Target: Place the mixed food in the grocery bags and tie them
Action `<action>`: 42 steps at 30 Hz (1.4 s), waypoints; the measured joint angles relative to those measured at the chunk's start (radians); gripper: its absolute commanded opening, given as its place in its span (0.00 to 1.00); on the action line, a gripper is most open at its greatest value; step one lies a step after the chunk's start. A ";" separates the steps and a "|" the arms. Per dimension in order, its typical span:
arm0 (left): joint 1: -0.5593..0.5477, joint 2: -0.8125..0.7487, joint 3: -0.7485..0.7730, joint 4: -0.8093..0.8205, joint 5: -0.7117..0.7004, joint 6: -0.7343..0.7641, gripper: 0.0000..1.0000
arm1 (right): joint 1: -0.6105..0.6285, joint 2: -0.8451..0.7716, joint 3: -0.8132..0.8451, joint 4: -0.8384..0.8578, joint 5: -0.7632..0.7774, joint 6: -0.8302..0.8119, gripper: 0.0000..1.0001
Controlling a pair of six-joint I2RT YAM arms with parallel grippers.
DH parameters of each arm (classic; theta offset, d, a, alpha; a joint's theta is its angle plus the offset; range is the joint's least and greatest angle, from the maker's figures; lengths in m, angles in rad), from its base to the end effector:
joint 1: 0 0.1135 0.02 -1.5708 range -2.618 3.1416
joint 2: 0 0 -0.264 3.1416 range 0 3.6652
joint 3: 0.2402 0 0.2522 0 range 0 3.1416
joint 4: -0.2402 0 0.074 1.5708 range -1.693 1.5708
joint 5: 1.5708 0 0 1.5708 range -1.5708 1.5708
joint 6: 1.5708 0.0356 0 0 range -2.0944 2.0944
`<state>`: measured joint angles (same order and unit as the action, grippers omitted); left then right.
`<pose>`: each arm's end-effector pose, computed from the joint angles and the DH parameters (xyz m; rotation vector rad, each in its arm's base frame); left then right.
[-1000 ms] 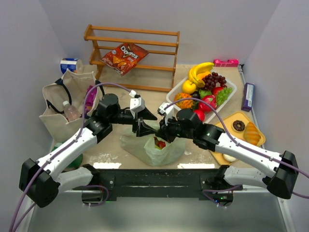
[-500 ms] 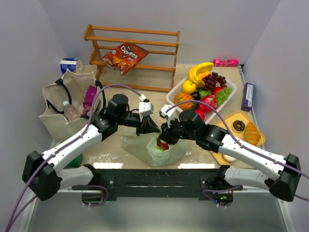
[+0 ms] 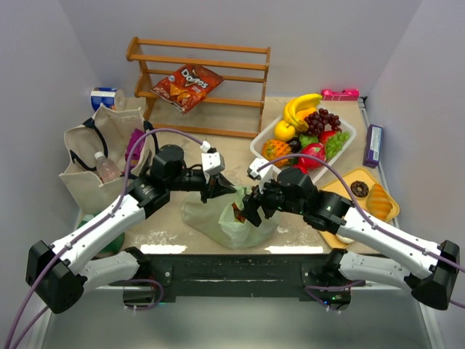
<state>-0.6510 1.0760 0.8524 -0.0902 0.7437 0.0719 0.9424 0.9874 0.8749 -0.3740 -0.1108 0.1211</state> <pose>0.1780 -0.1659 0.3191 1.1577 1.5625 -1.0875 0.1270 0.1814 0.3148 -0.9214 1.9370 0.7572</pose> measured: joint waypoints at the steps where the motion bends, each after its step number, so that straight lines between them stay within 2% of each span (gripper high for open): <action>1: 0.000 0.000 0.000 -0.002 -0.002 0.000 0.00 | 0.000 0.002 -0.007 -0.002 0.012 -0.003 0.77; 6: 0.000 -0.004 0.000 -0.003 -0.015 0.001 0.00 | 0.000 0.042 -0.013 -0.004 0.064 -0.008 0.69; 8: 0.000 -0.011 0.000 -0.005 -0.019 0.001 0.00 | 0.000 0.067 -0.015 0.005 0.092 -0.009 0.57; 9: 0.000 -0.016 0.000 -0.006 -0.021 0.002 0.00 | 0.000 0.076 -0.018 0.013 0.100 -0.009 0.47; 10: 0.000 -0.022 0.000 -0.007 -0.024 0.002 0.00 | 0.000 0.082 -0.025 0.026 0.111 -0.010 0.23; 13: 0.000 -0.038 0.000 -0.014 -0.037 0.011 0.00 | 0.000 0.093 -0.040 0.063 0.148 -0.005 0.00; 14: 0.000 -0.043 0.000 -0.018 -0.042 0.017 0.00 | 0.001 0.096 -0.040 0.072 0.156 -0.008 0.00; 23: -0.013 -0.132 -0.034 -0.022 -0.153 0.037 0.00 | 0.020 0.117 0.037 0.050 0.247 -0.019 0.00; 27: -0.034 -0.156 -0.066 0.032 -0.229 0.035 0.00 | 0.020 0.104 0.049 0.044 0.261 -0.021 0.00; 29: -0.071 -0.148 -0.080 0.050 -0.294 0.034 0.00 | 0.018 0.103 0.049 0.032 0.274 -0.017 0.07; 33: -0.152 -0.111 -0.080 0.066 -0.464 0.034 0.00 | -0.001 0.107 0.056 -0.037 0.301 0.041 0.47; 34: -0.161 -0.107 -0.080 0.066 -0.508 0.034 0.00 | -0.005 0.106 0.062 -0.062 0.306 0.064 0.61; 36: -0.164 -0.108 -0.082 0.071 -0.576 0.030 0.00 | -0.013 0.103 0.081 -0.108 0.305 0.129 0.72; 39: -0.164 -0.115 -0.098 0.102 -0.641 0.020 0.00 | -0.014 0.062 0.107 -0.164 0.294 0.236 0.78; 42: -0.170 -0.118 -0.121 0.125 -0.667 0.016 0.00 | -0.014 -0.033 0.111 -0.169 0.271 0.380 0.77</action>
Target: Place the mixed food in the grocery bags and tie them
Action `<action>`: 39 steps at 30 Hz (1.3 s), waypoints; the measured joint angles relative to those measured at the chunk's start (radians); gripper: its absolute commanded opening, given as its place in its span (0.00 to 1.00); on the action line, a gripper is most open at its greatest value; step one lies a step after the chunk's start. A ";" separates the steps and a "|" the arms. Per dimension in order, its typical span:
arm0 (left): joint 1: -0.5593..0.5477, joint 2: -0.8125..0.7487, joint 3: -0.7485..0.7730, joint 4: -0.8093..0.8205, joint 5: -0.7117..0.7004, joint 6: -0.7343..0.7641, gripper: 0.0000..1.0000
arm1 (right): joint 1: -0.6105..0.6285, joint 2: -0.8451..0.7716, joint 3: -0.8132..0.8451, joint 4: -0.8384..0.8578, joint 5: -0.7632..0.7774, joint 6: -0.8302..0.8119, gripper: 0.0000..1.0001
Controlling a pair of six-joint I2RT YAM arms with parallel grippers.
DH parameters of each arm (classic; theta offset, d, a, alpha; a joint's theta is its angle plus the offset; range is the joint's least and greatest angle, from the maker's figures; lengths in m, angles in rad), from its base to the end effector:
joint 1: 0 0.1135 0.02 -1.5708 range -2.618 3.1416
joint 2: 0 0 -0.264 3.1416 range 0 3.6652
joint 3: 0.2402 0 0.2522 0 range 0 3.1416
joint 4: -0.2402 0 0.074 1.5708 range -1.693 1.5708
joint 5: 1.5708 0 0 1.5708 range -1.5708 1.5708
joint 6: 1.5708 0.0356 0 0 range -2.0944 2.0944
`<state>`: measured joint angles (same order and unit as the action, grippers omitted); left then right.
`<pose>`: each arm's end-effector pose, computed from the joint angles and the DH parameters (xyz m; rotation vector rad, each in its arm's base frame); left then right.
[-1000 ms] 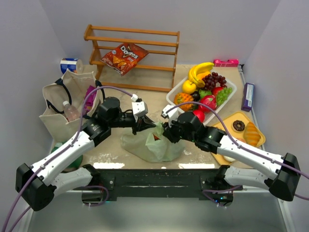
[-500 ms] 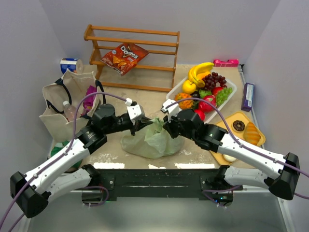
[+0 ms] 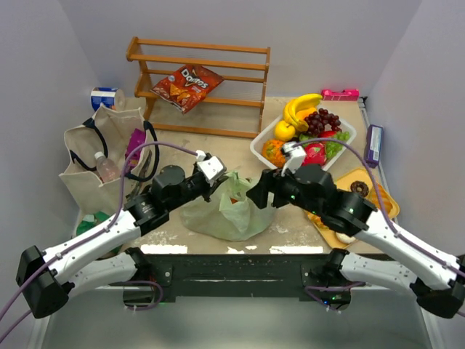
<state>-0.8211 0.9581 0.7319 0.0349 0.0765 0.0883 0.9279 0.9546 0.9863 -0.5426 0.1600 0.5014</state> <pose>0.1533 -0.1686 0.3122 0.8414 1.5917 -0.5961 0.1278 0.1611 0.3433 -0.3563 2.1227 0.6953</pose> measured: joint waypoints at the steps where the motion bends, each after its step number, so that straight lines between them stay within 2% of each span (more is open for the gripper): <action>1: -0.005 0.000 -0.008 0.007 -0.006 0.000 0.00 | 0.000 -0.038 -0.003 0.021 -0.018 0.063 0.75; 3: -0.020 0.000 -0.021 0.012 -0.019 -0.002 0.00 | 0.000 -0.104 -0.041 0.137 -0.056 0.212 0.70; 5: -0.040 -0.002 -0.031 0.018 -0.039 -0.008 0.00 | 0.002 -0.151 -0.114 0.286 -0.089 0.374 0.70; 8: -0.079 -0.015 -0.051 0.027 -0.090 -0.019 0.00 | 0.023 -0.129 -0.197 0.463 -0.101 0.584 0.70; 14: -0.128 -0.040 -0.063 0.028 -0.159 -0.025 0.00 | 0.049 -0.002 -0.202 0.531 -0.082 0.806 0.70; 23: -0.172 -0.045 -0.068 0.027 -0.206 -0.029 0.00 | 0.049 0.005 -0.239 0.581 0.010 0.984 0.71; 39: -0.232 -0.051 -0.076 0.026 -0.239 -0.026 0.00 | 0.049 0.048 -0.303 0.560 0.112 1.089 0.70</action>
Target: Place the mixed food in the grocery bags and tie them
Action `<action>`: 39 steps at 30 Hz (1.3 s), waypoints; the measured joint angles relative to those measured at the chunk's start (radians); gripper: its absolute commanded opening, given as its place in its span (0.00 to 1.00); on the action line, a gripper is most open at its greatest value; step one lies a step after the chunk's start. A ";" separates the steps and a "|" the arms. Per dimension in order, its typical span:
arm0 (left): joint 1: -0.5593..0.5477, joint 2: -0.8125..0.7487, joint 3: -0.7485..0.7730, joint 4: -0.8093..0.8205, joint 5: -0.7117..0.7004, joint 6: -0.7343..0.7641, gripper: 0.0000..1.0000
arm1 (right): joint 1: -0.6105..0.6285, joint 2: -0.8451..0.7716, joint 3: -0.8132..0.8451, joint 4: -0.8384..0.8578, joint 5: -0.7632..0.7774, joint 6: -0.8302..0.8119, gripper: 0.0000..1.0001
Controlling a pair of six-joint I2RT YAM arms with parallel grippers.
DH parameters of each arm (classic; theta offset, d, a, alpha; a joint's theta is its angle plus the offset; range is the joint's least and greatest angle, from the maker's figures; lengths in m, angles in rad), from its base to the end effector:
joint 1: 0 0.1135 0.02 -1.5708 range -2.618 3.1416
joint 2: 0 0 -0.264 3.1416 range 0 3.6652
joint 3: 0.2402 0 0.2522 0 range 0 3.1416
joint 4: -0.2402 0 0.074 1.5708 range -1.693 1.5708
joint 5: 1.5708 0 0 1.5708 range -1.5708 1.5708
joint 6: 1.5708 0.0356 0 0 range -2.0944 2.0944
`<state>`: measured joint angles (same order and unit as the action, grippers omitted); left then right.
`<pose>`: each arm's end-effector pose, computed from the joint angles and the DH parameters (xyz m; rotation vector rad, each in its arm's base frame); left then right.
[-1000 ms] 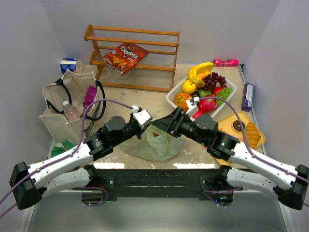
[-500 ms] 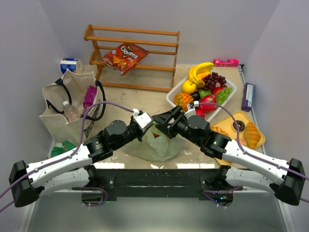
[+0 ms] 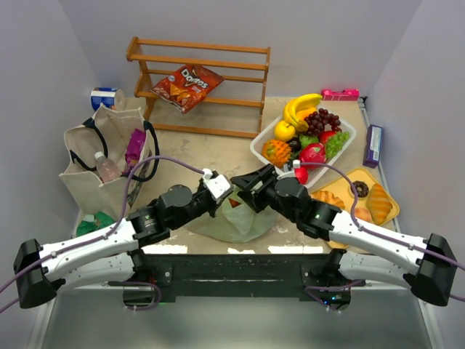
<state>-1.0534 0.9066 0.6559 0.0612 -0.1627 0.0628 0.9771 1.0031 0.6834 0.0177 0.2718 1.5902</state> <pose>0.1122 -0.1854 0.2982 0.8455 1.5819 -0.5746 0.1382 0.1877 0.2839 0.8549 1.9840 1.4337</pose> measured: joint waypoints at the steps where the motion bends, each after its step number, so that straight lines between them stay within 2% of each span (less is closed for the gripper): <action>1: -0.004 0.001 0.000 0.000 0.001 0.000 0.00 | 0.000 0.010 -0.005 0.003 0.000 0.004 0.68; 6: -0.024 0.020 0.000 0.000 0.008 0.001 0.00 | 0.000 0.053 -0.009 0.013 0.000 0.008 0.61; 9: -0.035 0.032 0.000 0.000 0.014 0.001 0.00 | 0.000 0.065 -0.009 0.023 0.000 0.010 0.53; 12: -0.050 0.040 0.000 0.001 0.023 0.002 0.00 | 0.000 0.070 -0.018 0.038 0.000 0.015 0.41; 16: -0.071 0.051 0.000 0.001 0.033 0.009 0.00 | 0.000 0.071 -0.034 0.053 0.000 0.018 0.17; 18: -0.076 0.057 0.000 0.000 0.039 0.010 0.01 | 0.000 0.071 -0.040 0.055 0.003 0.015 0.10; 19: -0.076 0.059 0.000 0.000 0.040 0.010 0.16 | 0.000 0.071 -0.043 0.056 0.006 0.012 0.04; 20: -0.076 0.060 0.000 0.000 0.043 0.010 0.26 | 0.000 0.070 -0.047 0.059 0.008 0.011 0.00; 21: -0.076 0.060 0.000 -0.002 0.045 0.009 0.45 | 0.001 0.070 -0.050 0.061 0.009 0.005 0.00; 22: -0.076 0.060 0.000 -0.004 0.054 0.008 0.54 | 0.003 0.070 -0.056 0.068 0.015 -0.002 0.00; 24: -0.080 0.056 0.000 -0.007 0.079 0.002 0.69 | 0.003 0.068 -0.068 0.094 0.028 -0.030 0.00; 25: -0.080 0.050 0.000 -0.010 0.089 -0.002 0.71 | 0.003 0.065 -0.073 0.108 0.033 -0.050 0.00; 29: -0.057 -0.005 0.014 -0.043 0.114 -0.045 0.75 | 0.003 0.034 -0.091 0.138 0.057 -0.152 0.00; 35: 0.145 -0.060 0.103 -0.052 0.122 -0.187 0.76 | 0.003 -0.017 -0.126 0.185 0.089 -0.321 0.00; 39: 0.193 -0.026 0.092 -0.006 0.100 -0.297 0.73 | 0.003 -0.038 -0.146 0.224 0.105 -0.431 0.00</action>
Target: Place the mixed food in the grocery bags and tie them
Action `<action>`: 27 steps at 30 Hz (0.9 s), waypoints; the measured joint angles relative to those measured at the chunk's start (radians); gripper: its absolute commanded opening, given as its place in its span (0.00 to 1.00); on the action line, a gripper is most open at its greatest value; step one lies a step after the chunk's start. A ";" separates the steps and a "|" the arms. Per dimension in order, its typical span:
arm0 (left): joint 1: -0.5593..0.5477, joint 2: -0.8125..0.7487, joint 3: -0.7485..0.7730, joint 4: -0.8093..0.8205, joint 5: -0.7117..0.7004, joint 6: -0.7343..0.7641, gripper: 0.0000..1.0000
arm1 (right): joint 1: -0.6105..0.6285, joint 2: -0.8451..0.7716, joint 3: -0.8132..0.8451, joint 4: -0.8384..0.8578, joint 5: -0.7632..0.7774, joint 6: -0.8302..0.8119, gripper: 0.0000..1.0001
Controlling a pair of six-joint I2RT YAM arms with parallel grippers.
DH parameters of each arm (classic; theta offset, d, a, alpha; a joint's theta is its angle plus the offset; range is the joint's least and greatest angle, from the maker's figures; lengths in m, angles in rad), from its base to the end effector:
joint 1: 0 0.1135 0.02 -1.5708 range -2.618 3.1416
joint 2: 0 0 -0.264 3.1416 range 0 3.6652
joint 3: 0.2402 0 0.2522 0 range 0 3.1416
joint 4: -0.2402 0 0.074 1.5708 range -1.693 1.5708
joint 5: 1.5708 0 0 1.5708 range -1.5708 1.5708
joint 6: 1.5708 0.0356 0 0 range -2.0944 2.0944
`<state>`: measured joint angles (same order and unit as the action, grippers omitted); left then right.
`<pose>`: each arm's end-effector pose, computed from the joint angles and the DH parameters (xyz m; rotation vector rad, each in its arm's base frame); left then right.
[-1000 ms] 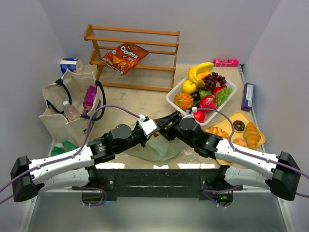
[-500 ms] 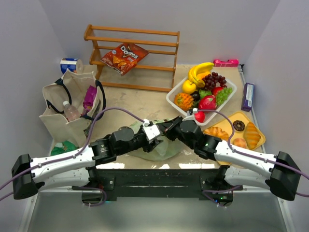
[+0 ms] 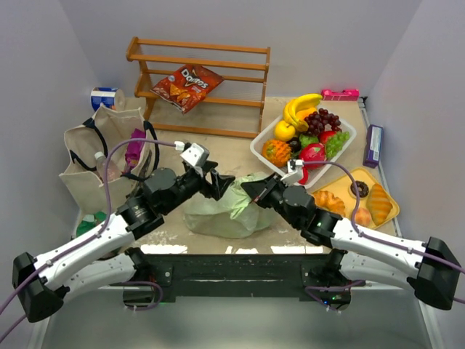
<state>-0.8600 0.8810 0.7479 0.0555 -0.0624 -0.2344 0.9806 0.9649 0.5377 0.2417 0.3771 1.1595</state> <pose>0.1400 -0.1592 0.3356 0.4783 1.6390 -0.7761 0.1348 0.1777 0.2639 0.4664 1.8538 1.2014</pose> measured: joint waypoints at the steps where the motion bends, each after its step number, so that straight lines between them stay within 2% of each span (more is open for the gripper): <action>1: 0.003 0.012 -0.015 0.019 -0.009 -0.023 0.73 | 0.000 -0.006 -0.006 0.014 0.001 -0.022 0.00; 6: 0.012 0.040 -0.172 0.085 -0.034 -0.148 0.70 | -0.001 -0.024 -0.037 0.089 0.001 -0.113 0.00; 8: 0.016 0.044 -0.243 0.124 -0.018 -0.203 0.69 | -0.007 -0.023 -0.048 0.133 -0.006 -0.142 0.00; 9: 0.016 0.058 -0.333 0.215 0.041 -0.281 0.69 | -0.027 -0.017 -0.056 0.184 -0.031 -0.177 0.00; 11: 0.015 0.063 -0.350 0.234 0.060 -0.300 0.70 | -0.039 -0.012 -0.057 0.205 -0.056 -0.187 0.00; 16: 0.025 0.019 -0.351 0.231 0.067 -0.311 0.72 | -0.096 0.008 -0.057 0.270 -0.156 -0.242 0.00; 20: 0.101 -0.014 -0.280 0.214 0.099 -0.305 0.72 | -0.111 0.008 -0.057 0.280 -0.233 -0.277 0.00; 25: 0.302 0.011 -0.232 0.334 0.335 -0.334 0.72 | -0.145 0.007 -0.057 0.285 -0.347 -0.303 0.00; 27: 0.351 0.046 -0.229 0.385 0.444 -0.352 0.72 | -0.159 0.008 -0.057 0.291 -0.393 -0.312 0.00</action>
<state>-0.5095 0.9268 0.5190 0.4400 0.3817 -0.5869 0.8215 0.9730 0.4805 0.5323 -0.0162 0.8478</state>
